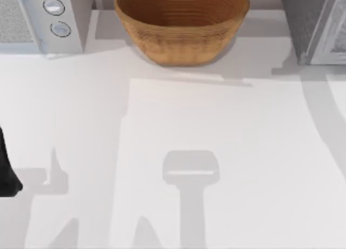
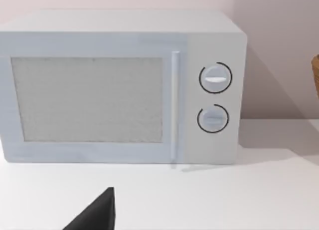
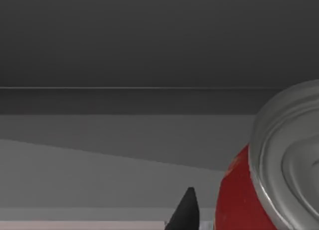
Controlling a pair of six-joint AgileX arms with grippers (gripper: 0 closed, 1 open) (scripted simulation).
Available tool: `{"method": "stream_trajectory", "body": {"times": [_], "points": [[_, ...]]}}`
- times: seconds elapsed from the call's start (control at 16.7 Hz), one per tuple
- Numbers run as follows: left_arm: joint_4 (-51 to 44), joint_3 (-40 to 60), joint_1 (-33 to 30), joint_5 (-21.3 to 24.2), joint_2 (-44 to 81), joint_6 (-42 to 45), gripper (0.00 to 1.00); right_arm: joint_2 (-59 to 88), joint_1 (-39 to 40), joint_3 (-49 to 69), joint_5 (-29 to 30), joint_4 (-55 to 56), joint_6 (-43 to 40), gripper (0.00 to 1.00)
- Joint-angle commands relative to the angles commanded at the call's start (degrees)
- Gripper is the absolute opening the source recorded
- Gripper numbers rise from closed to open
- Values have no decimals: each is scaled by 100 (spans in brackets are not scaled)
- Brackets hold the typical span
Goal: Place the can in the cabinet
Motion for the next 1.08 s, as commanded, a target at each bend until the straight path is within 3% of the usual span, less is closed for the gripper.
{"method": "stream_trajectory", "body": {"times": [0.3,0.78,1.08], "points": [[0,0,0,0,0,0,100,858,118,1160,132,-275,3,0],[0,0,0,0,0,0,100,1079,72,1393,127,-351,11,0],[0,0,0,0,0,0,100,2321,-54,2935,46,-793,5,0]]}}
